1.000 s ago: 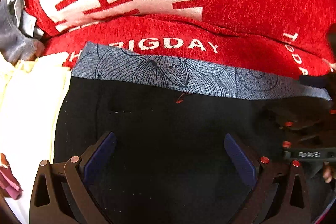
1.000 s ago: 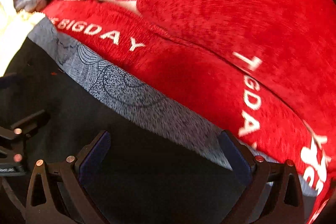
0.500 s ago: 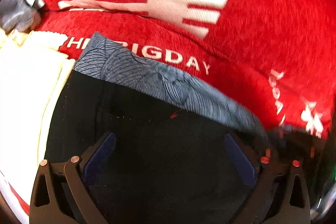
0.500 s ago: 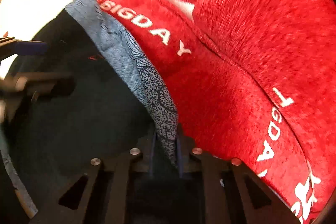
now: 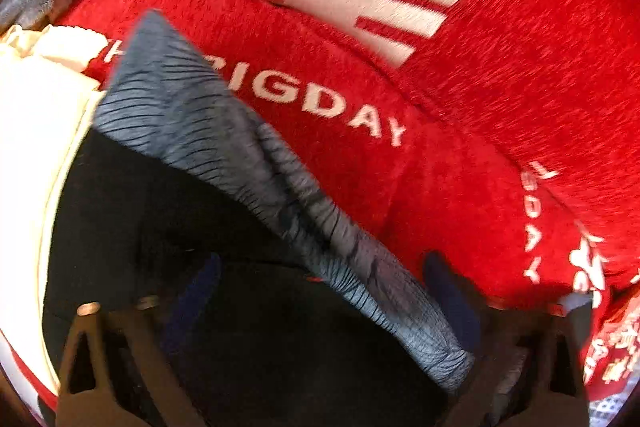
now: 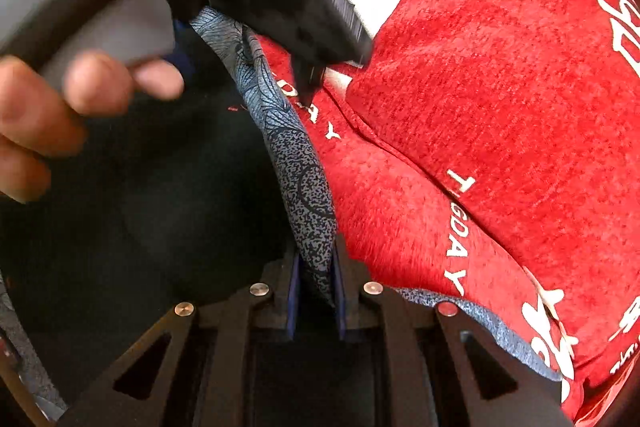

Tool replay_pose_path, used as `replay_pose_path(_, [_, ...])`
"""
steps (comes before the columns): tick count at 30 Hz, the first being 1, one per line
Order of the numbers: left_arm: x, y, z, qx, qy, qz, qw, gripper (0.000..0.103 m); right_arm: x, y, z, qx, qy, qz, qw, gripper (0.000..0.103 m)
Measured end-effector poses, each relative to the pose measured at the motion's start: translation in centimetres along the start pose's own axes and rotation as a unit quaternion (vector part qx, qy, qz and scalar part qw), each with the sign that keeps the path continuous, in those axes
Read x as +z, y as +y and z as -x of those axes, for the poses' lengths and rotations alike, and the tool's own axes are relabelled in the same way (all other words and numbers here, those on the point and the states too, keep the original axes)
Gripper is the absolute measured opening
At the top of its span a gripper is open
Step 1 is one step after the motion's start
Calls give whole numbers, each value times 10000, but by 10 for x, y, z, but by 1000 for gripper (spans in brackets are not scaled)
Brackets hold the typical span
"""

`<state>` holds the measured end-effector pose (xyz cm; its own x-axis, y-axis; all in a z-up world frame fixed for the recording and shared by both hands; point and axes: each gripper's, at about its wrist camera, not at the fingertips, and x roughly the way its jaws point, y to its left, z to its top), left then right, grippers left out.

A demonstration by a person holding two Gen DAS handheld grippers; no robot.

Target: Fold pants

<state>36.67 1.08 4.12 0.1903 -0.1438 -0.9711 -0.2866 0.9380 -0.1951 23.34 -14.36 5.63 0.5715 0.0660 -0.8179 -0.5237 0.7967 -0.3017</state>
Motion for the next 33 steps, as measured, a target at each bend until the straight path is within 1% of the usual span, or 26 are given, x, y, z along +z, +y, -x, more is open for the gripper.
replay_pose_path(1, [-2, 0, -1, -135, 128, -51, 9998, 47, 1, 0, 1, -38, -24, -12, 10000, 14])
replay_pose_path(2, [-8, 1, -1, -332, 225, -60, 9992, 25, 2, 0, 2, -52, -47, -44, 10000, 11])
replay_pose_path(4, [-20, 5, 13, -397, 23, -56, 9992, 24, 4, -2, 5, -71, -106, -135, 9998, 10])
replay_pose_path(6, [-36, 10, 34, -476, -244, -153, 9984, 19, 0, -5, 18, -93, -202, -250, 9994, 8])
replay_pose_path(8, [-55, 13, 52, -643, -404, -201, 9969, 19, -5, -8, 35, -131, -275, -414, 9987, 4])
replay_pose_path(10, [-77, 23, 72, -791, -609, -243, 9947, 14, -11, -10, 50, -124, -344, -577, 9977, 4])
replay_pose_path(11, [-90, 27, 82, -828, -686, -323, 9937, 12, -17, -11, 59, -104, -358, -689, 9969, 4])
replay_pose_path(13, [-112, 36, 93, -750, -837, -393, 9929, 8, -25, -9, 71, -74, -342, -802, 9962, 4])
replay_pose_path(15, [-129, 52, 96, -698, -871, -365, 9931, 7, -37, -6, 83, 132, -291, -912, 9953, 4])
replay_pose_path(16, [-133, 59, 89, -634, -820, -279, 9942, 7, -42, -4, 87, 319, -223, -1014, 9941, 4])
replay_pose_path(17, [-133, 65, 82, -610, -736, -186, 9952, 0, -49, -5, 88, 533, -130, -1162, 9917, 6])
replay_pose_path(19, [-129, 77, 64, -576, -473, 65, 9972, 1, -55, -9, 85, 593, -26, -1339, 9892, 21])
replay_pose_path(20, [-128, 79, 59, -637, -379, 130, 9972, 1, -53, -15, 81, 519, 46, -1392, 9889, 45])
replay_pose_path(21, [-128, 79, 58, -792, -300, 126, 9963, 1, -49, -22, 77, 479, 33, -1410, 9888, 76])
replay_pose_path(22, [-130, 76, 62, -933, -275, 44, 9952, 1, -46, -27, 76, 474, -28, -1398, 9890, 87])
replay_pose_path(23, [-131, 74, 66, -985, -313, -36, 9946, 1, -39, -34, 74, 439, -137, -1368, 9895, 90])
replay_pose_path(24, [-132, 69, 69, -967, -357, -158, 9945, 1, -29, -43, 69, 398, -187, -1304, 9905, 90])
replay_pose_path(25, [-132, 66, 71, -916, -367, -251, 9948, 1, -17, -52, 58, 451, -151, -1241, 9911, 90])
replay_pose_path(26, [-135, 66, 70, -845, -336, -281, 9955, 10, -4, -59, 45, 635, -58, -1166, 9911, 91])
replay_pose_path(27, [-134, 66, 67, -762, -276, -264, 9964, 42, 13, -66, 22, 878, 125, -1027, 9908, 92])
replay_pose_path(28, [-131, 65, 63, -677, -235, -198, 9972, 66, 21, -66, 9, 901, 254, -919, 9914, 92])
replay_pose_path(29, [-130, 70, 62, -535, -297, -63, 9981, 97, 32, -67, -13, 868, 467, -778, 9921, 92])
replay_pose_path(30, [-130, 75, 63, -404, -489, 106, 9979, 100, 44, -68, -43, 807, 798, -614, 9916, 92])
replay_pose_path(31, [-129, 79, 65, -329, -702, 239, 9967, 100, 49, -68, -61, 810, 999, -527, 9903, 92])
replay_pose_path(32, [-127, 81, 64, -345, -722, 236, 9965, 100, 55, -69, -82, 860, 1244, -434, 9875, 92])
replay_pose_path(33, [-124, 80, 61, -403, -652, 181, 9969, 100, 57, -68, -107, 972, 1554, -361, 9824, 92])
